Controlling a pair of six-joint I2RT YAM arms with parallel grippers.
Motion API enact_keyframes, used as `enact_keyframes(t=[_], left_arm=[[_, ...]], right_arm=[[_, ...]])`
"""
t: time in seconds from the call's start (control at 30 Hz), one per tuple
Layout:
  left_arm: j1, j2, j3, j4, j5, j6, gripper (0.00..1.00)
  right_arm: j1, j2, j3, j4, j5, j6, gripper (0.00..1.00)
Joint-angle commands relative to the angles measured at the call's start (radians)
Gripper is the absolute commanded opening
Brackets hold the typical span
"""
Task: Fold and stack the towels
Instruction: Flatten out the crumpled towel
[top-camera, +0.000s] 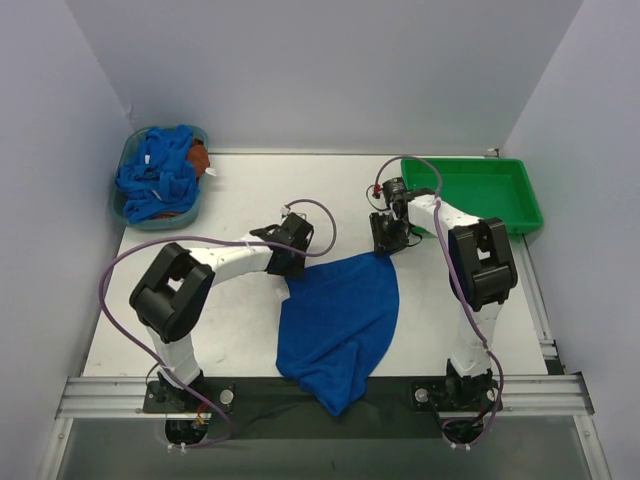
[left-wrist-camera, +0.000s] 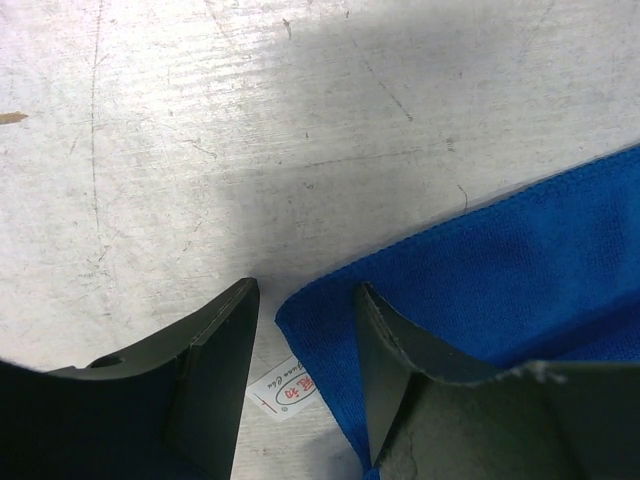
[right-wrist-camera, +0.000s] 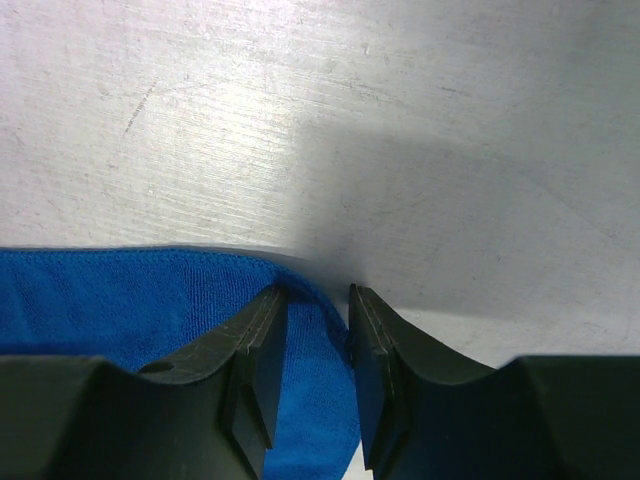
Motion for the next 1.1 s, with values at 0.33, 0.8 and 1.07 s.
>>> enact_keyframes(t=[0.33,0.8,1.07], left_arm=[[-0.083,0.032,-0.103,-0.176,-0.045,-0.186,0.52],[-0.082,0.049,-0.125,-0.182,-0.038,-0.221,0.21],[-0.07,0.039,-0.082,-0.184,-0.098,-0.134,0.0]], right_arm=[[0.005,0.021,-0.036,-0.025,-0.027,0.017,0.31],[0.014,0.023,-0.044,0.0,-0.042,0.031,0.15],[0.017,-0.013,-0.041,0.012,-0.027,0.034,0.0]])
